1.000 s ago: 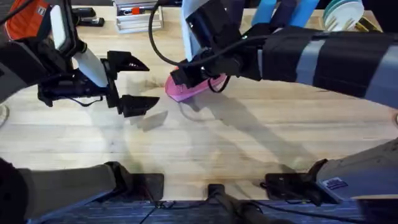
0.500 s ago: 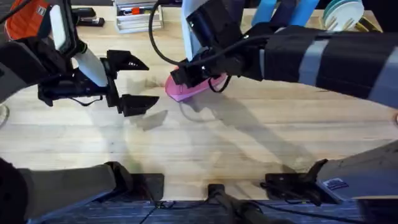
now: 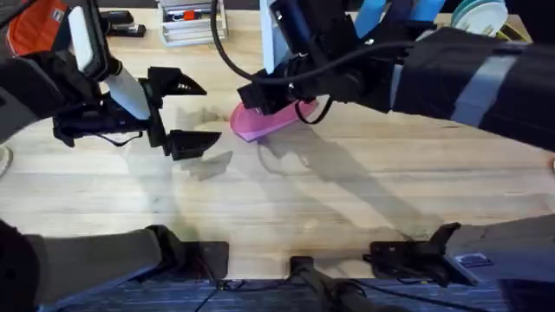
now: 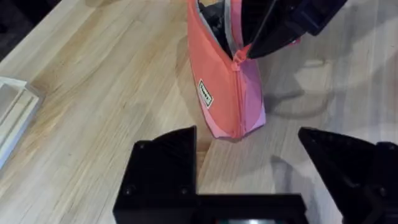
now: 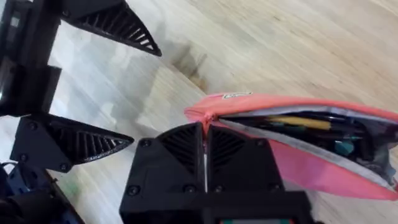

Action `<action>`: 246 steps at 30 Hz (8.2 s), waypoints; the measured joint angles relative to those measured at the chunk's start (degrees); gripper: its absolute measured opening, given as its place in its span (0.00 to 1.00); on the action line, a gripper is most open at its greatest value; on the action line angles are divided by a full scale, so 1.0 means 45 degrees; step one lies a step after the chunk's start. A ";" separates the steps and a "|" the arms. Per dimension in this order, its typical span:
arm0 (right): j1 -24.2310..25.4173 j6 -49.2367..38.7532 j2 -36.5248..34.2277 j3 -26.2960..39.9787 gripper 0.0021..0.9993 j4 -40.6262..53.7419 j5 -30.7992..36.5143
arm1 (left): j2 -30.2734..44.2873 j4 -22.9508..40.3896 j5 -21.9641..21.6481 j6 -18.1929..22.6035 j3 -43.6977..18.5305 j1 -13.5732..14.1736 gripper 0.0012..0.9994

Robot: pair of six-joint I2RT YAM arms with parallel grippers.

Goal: Unzip the bag, pick up the pens from the table one at a time and place them inside, then zip the bag closed.

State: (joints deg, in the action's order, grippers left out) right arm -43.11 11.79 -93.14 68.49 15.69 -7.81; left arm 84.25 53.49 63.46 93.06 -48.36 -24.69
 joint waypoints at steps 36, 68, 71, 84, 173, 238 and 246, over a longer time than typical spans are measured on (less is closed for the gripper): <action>0.0000 0.0000 0.0004 0.0000 0.03 -0.0044 0.0024 | 0.2792 -0.4285 0.1229 -0.2706 0.0000 0.2269 0.93; 0.2177 -0.0117 0.0004 0.0000 0.03 0.0655 -0.0132 | 0.2792 -0.5192 0.0335 -0.5076 0.0019 0.3026 0.04; 0.3168 -0.0392 0.0004 0.0000 0.03 0.1081 -0.0176 | 0.2792 -0.5192 0.0321 -0.5081 0.0019 0.3026 0.04; 0.6889 -0.1346 -0.0001 0.0000 0.03 0.1481 0.0077 | 0.2792 -0.5187 0.0277 -0.5081 0.0019 0.3026 0.04; 0.6387 -0.2642 0.2136 0.0000 1.00 0.1952 -0.0642 | 0.1694 0.0879 -0.6431 -0.6198 -0.6382 0.6722 0.99; 0.6387 -0.2637 0.2136 0.0000 1.00 0.1977 -0.0647 | 0.4455 -0.1657 -0.7946 -1.1941 -0.6377 0.8417 0.22; 0.6382 -0.2633 0.2136 0.0000 1.00 0.3125 -0.1356 | 0.4531 -0.1661 -0.7922 -1.1934 -0.6363 0.8456 0.04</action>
State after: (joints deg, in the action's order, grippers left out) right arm -14.39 -0.05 -83.53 68.49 29.75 -13.91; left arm 104.64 46.02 27.81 39.35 -76.99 13.37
